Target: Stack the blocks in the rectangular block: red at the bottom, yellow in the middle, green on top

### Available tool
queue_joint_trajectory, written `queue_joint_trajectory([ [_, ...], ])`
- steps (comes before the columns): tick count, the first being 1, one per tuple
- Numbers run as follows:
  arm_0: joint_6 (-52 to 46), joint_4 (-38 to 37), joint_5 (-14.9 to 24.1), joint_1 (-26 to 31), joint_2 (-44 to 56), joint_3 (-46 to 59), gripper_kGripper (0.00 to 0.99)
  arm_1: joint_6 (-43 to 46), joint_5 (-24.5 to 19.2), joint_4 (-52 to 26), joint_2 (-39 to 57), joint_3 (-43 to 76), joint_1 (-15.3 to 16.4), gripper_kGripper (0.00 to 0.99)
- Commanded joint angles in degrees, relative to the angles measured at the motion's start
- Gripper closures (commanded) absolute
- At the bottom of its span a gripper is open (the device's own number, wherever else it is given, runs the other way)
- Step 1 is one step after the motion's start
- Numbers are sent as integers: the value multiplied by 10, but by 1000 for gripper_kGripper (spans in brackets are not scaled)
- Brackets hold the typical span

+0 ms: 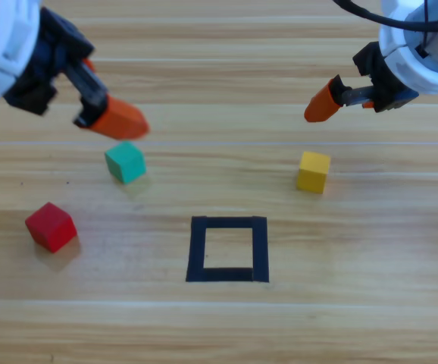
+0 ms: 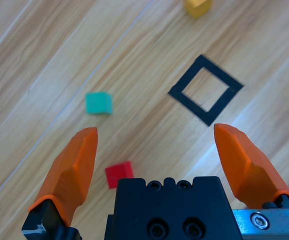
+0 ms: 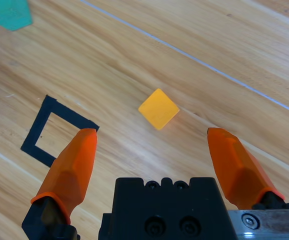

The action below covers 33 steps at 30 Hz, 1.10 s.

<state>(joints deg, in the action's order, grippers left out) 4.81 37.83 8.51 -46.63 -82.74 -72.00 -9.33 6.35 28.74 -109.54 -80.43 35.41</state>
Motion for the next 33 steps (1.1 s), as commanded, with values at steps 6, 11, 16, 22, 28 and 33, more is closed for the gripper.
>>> queue_joint_trajectory([
  [6,6,27,-8,251,-122,21,0,-75,-51,40,-66,-18,-3,5],
  [11,70,30,-97,300,-214,18,0,-174,-56,65,-98,-42,22,4],
  [16,87,35,-124,300,-253,13,0,-249,-85,123,-130,-97,51,2],
  [22,92,48,-122,297,-262,16,0,-327,-82,123,-130,-99,61,1],
  [28,85,107,-113,289,-269,-14,0,-351,-83,123,-149,-110,62,1],
  [33,51,121,-80,257,-314,-33,0,-376,-83,133,-179,-131,62,11],
])
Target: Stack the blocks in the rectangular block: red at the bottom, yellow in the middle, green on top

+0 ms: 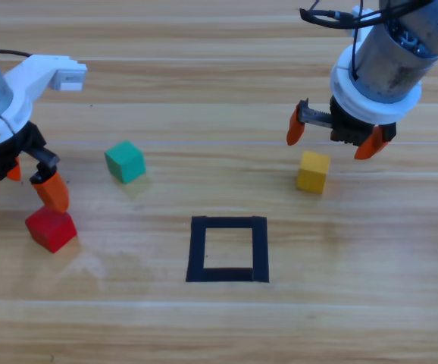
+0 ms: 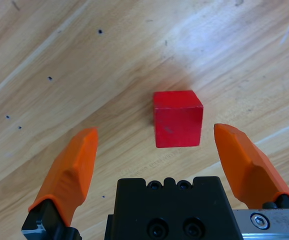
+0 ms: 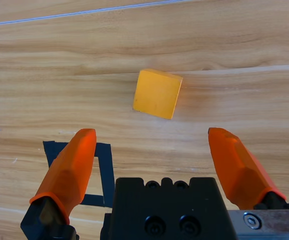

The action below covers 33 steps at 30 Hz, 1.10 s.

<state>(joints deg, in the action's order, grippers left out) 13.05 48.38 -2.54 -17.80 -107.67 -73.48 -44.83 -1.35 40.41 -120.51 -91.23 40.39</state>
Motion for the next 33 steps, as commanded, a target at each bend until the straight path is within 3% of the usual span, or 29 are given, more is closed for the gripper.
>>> queue_joint_trajectory([
  [1,-37,15,36,-33,-70,-20,0,-25,-7,27,-81,-34,12,17],
  [9,-56,26,38,-51,-76,-27,0,-37,-37,154,-173,-179,13,71],
  [19,-76,41,39,-56,-76,-31,0,-36,-32,161,-201,-202,7,238],
  [21,-82,41,40,-56,-87,-31,0,-35,-26,161,-204,-205,7,343],
  [24,-94,40,43,-56,-102,-33,0,-32,-16,161,-207,-213,4,689],
  [28,-107,39,47,-56,-121,-39,0,-26,6,161,-218,-222,-5,981],
  [33,-111,38,46,-55,-127,-37,2,-12,14,163,-221,-228,-8,990],
])
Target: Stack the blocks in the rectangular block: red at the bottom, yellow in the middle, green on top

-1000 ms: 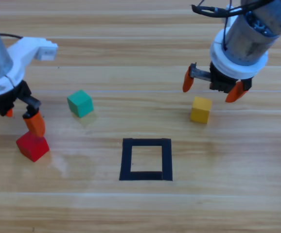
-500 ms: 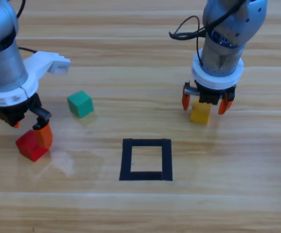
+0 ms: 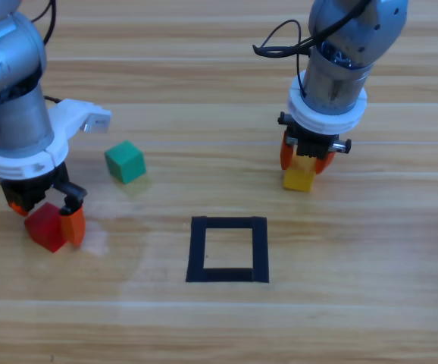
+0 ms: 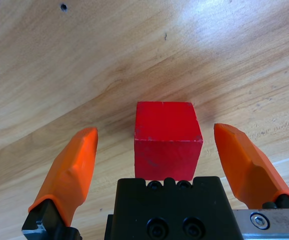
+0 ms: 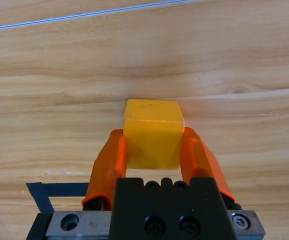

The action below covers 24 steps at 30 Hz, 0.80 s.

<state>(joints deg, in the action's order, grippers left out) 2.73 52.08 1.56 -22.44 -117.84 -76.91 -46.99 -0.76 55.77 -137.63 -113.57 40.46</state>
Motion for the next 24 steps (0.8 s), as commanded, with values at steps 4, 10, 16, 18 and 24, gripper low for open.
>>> queue_joint_trajectory([
  [4,-11,-5,5,-8,-34,0,56,21,-12,38,-29,-15,-8,990],
  [10,-19,-9,6,-8,-55,2,228,50,-35,94,18,-33,-8,990],
  [16,-43,-9,22,-9,-40,2,686,64,-42,130,76,-29,3,990],
  [18,-58,-7,29,-9,-28,2,717,67,-44,144,101,-24,11,990],
  [24,-126,-2,27,-46,16,-15,829,91,-52,158,167,12,41,990],
])
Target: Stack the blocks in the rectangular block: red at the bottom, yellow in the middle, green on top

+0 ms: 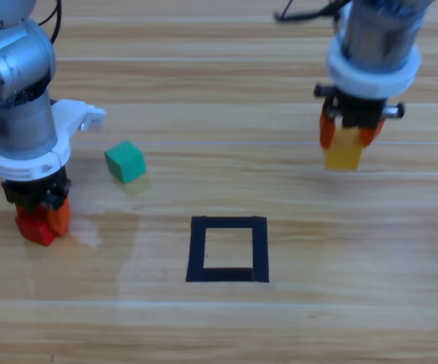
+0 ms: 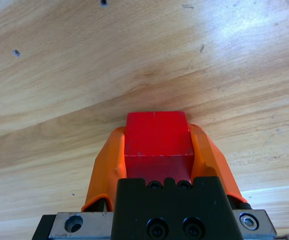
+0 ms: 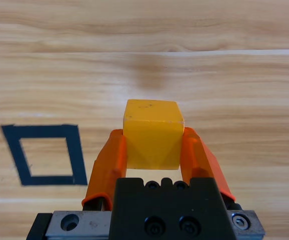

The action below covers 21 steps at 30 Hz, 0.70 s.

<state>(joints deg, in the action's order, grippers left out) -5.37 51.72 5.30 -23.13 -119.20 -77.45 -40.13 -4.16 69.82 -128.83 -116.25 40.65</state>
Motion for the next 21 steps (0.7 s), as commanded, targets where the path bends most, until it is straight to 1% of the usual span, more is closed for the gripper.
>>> queue_joint_trajectory([
  [1,-56,3,-23,-46,33,-18,832,25,-23,18,92,47,45,990],
  [2,-70,2,-28,-63,40,-27,835,29,-25,18,103,54,51,990],
  [4,-107,5,-25,-98,43,-46,869,37,-25,18,111,61,59,990],
  [6,-154,15,-25,-136,38,-74,876,44,-21,20,110,62,65,990],
  [8,-200,36,-25,-164,27,-105,929,49,-9,20,103,64,67,990],
  [10,-243,61,-24,-195,5,-148,929,51,0,20,96,66,71,990],
  [12,-273,79,-22,-217,-10,-179,930,52,5,20,88,64,72,990],
  [13,-288,91,-22,-228,-23,-198,952,52,6,20,85,62,72,990],
  [15,-308,117,-25,-249,-59,-244,952,53,6,20,77,59,72,990],
  [18,-361,126,-20,-275,-89,-274,950,55,6,20,66,57,72,990],
  [21,-387,144,-13,-291,-115,-303,949,58,6,20,58,55,72,990],
])
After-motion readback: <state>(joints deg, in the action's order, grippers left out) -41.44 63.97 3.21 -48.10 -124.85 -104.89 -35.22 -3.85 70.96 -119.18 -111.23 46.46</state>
